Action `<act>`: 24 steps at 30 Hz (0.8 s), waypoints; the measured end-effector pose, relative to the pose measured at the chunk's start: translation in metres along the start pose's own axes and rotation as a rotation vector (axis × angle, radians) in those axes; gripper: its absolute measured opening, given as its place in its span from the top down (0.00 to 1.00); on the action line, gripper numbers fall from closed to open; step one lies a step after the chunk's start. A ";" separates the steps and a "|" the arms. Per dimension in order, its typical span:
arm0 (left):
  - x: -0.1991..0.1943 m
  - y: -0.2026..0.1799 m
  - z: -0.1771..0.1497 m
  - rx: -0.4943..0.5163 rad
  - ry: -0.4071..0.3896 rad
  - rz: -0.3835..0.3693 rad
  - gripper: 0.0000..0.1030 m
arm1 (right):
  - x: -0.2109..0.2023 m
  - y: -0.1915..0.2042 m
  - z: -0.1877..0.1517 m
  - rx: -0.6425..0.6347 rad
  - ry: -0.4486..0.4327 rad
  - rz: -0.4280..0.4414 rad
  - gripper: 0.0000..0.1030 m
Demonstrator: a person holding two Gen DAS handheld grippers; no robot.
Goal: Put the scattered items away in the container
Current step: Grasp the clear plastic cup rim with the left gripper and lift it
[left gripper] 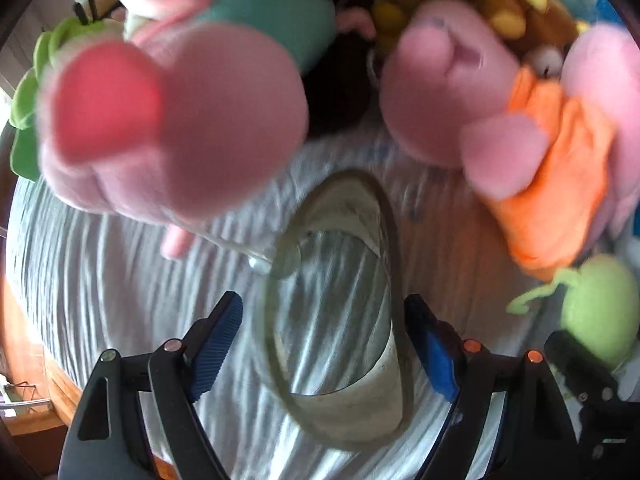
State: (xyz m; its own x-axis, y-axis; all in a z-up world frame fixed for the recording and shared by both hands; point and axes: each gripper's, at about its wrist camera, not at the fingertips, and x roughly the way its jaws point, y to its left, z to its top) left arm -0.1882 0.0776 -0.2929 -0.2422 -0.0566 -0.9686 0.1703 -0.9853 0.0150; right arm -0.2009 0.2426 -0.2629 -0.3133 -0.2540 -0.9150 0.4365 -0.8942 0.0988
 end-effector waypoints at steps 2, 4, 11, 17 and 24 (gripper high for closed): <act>0.000 0.001 -0.003 -0.013 -0.024 -0.010 0.22 | 0.008 0.000 0.000 -0.014 0.014 0.008 0.36; -0.001 0.000 -0.004 0.006 -0.034 -0.026 0.28 | 0.015 0.001 0.000 -0.025 0.027 0.016 0.36; -0.017 -0.002 -0.018 0.055 -0.054 -0.031 0.33 | 0.016 0.008 -0.003 -0.050 0.032 0.012 0.36; -0.048 0.006 -0.031 0.098 -0.116 -0.034 0.33 | -0.006 0.029 -0.008 -0.043 -0.019 -0.011 0.36; -0.078 0.021 -0.049 0.155 -0.168 -0.071 0.33 | -0.049 0.053 -0.023 0.000 -0.098 -0.070 0.36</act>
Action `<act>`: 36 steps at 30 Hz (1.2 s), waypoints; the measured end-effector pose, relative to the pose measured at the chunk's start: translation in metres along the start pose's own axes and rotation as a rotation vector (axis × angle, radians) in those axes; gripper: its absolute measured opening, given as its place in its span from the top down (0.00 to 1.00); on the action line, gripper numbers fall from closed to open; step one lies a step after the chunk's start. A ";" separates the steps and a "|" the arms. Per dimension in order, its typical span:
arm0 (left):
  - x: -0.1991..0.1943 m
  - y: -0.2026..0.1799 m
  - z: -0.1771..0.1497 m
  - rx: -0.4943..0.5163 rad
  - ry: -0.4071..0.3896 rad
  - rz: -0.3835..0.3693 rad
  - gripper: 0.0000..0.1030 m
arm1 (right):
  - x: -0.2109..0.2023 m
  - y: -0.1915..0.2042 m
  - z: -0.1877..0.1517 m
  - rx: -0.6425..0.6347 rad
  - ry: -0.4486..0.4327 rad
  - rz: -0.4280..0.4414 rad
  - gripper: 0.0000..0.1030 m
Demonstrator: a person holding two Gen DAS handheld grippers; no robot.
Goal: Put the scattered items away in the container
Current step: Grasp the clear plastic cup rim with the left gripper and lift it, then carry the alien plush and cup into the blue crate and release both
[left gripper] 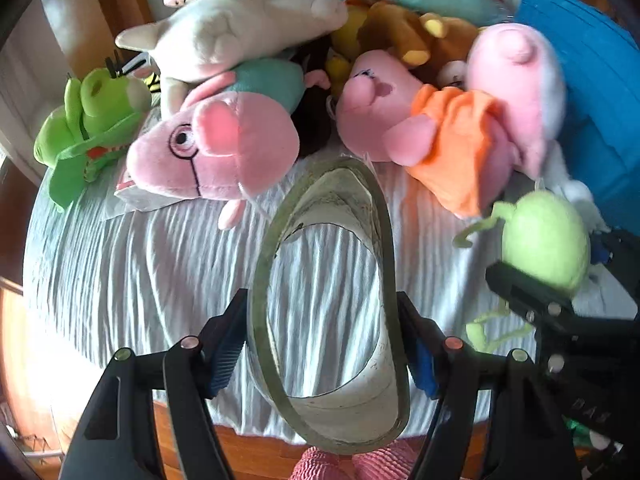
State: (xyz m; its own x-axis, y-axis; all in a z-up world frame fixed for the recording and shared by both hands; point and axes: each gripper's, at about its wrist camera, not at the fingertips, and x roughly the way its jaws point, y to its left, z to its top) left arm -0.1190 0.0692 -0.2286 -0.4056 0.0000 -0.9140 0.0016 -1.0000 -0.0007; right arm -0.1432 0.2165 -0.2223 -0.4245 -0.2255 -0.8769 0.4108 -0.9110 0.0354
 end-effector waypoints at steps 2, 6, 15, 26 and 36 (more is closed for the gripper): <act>-0.009 0.004 0.000 0.021 -0.013 -0.009 0.33 | -0.016 0.004 -0.007 0.021 -0.025 -0.017 0.36; -0.024 0.004 -0.005 0.051 -0.045 -0.033 0.33 | -0.034 0.005 -0.009 0.037 -0.057 -0.050 0.36; -0.080 -0.001 -0.014 0.131 -0.137 -0.086 0.33 | -0.088 0.014 -0.032 0.095 -0.127 -0.140 0.36; -0.131 -0.031 -0.033 0.284 -0.241 -0.185 0.33 | -0.151 0.014 -0.073 0.203 -0.208 -0.266 0.36; -0.160 -0.075 -0.057 0.429 -0.288 -0.275 0.33 | -0.198 0.005 -0.122 0.305 -0.244 -0.382 0.36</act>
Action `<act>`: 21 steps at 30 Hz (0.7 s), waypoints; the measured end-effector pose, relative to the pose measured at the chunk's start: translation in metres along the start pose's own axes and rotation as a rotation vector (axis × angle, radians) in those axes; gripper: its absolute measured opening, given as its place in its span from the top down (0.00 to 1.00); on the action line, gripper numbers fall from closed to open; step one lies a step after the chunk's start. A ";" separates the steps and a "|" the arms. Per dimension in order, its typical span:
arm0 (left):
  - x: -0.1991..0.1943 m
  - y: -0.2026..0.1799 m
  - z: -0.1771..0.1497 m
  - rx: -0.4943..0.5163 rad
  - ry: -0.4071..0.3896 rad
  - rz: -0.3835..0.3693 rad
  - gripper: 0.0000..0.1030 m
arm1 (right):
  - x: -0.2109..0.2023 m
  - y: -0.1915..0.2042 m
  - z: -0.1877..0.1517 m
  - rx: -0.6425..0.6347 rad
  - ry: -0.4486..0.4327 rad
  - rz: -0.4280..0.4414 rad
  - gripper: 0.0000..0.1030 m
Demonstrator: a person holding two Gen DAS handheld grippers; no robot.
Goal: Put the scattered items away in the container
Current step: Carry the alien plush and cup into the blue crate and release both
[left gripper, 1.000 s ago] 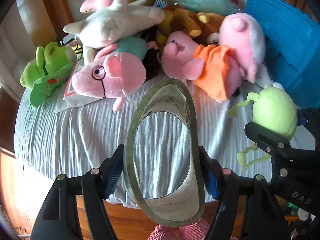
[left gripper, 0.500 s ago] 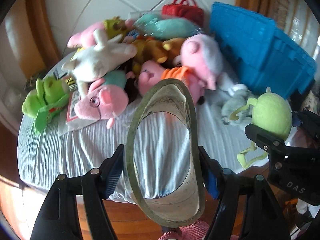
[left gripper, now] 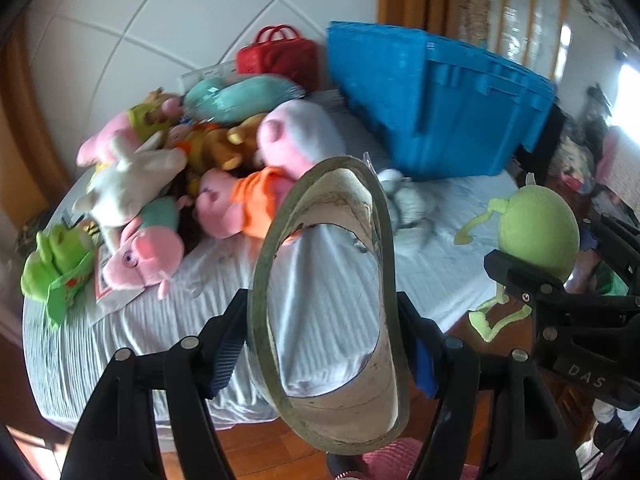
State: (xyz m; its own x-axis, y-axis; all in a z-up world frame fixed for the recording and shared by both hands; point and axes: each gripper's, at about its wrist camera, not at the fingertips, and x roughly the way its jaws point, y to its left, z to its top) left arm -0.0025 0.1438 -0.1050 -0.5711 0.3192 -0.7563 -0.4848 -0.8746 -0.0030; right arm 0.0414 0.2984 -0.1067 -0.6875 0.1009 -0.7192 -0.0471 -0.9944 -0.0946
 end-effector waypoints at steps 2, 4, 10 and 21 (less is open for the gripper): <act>-0.002 -0.013 0.004 0.026 -0.008 -0.019 0.33 | -0.008 -0.011 -0.005 0.022 -0.003 -0.020 0.36; -0.003 -0.026 0.008 0.047 -0.015 -0.040 0.33 | -0.016 -0.024 -0.009 0.043 -0.012 -0.038 0.36; -0.001 -0.073 0.030 0.101 -0.042 -0.077 0.33 | -0.036 -0.077 -0.012 0.094 -0.043 -0.088 0.36; 0.004 -0.187 0.127 0.168 -0.135 -0.136 0.33 | -0.070 -0.210 0.017 0.087 -0.134 -0.138 0.36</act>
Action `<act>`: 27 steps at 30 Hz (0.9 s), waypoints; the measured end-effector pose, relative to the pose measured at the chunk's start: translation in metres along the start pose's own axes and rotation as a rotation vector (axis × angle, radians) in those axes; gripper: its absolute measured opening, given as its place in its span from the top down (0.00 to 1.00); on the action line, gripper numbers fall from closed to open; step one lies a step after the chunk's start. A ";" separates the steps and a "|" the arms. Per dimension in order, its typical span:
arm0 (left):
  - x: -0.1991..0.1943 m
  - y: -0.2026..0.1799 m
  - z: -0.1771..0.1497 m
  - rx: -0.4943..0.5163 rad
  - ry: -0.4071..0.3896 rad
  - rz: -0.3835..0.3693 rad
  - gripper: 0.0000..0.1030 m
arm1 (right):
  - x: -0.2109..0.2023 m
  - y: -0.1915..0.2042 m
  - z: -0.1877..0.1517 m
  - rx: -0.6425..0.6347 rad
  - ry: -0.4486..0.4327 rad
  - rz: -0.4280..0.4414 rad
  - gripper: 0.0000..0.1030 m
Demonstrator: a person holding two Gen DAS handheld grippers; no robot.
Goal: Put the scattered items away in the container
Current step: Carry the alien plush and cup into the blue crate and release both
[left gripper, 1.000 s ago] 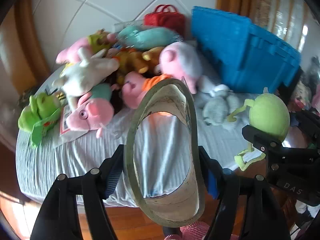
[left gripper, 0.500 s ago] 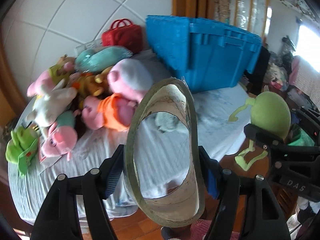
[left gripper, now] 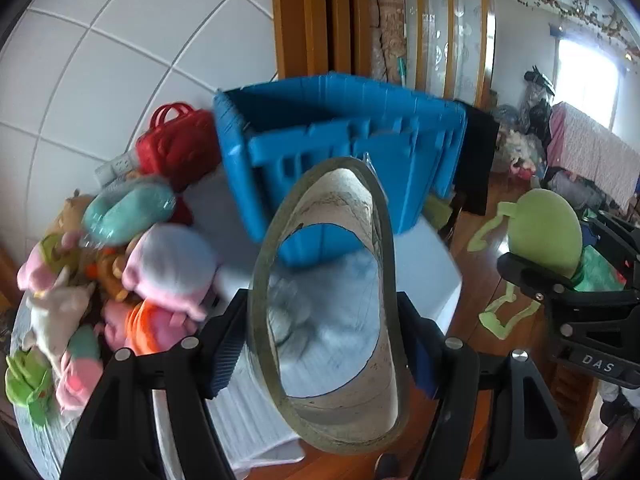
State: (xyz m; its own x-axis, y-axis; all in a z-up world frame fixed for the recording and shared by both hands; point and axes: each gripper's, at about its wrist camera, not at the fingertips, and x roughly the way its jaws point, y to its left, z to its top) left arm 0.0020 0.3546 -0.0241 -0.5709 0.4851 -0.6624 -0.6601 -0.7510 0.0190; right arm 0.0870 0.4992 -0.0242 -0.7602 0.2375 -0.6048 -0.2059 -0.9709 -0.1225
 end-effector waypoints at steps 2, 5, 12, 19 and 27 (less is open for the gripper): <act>0.006 -0.010 0.023 -0.007 -0.017 -0.002 0.33 | -0.002 -0.028 0.015 -0.015 -0.039 -0.008 0.36; 0.016 -0.020 0.056 -0.012 -0.040 0.027 0.33 | 0.001 -0.056 0.032 -0.030 -0.067 -0.012 0.36; 0.045 -0.026 0.121 0.004 -0.099 0.081 0.33 | 0.030 -0.096 0.063 -0.021 -0.127 0.016 0.36; 0.095 -0.006 0.181 0.021 -0.156 0.062 0.33 | 0.073 -0.117 0.119 -0.020 -0.217 -0.015 0.36; 0.173 0.023 0.231 0.000 -0.095 0.079 0.33 | 0.142 -0.122 0.190 -0.018 -0.208 -0.012 0.36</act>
State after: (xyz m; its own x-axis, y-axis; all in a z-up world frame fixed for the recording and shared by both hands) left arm -0.2250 0.5247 0.0343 -0.6648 0.4644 -0.5851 -0.6109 -0.7888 0.0681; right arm -0.1127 0.6575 0.0546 -0.8691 0.2485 -0.4277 -0.2060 -0.9679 -0.1439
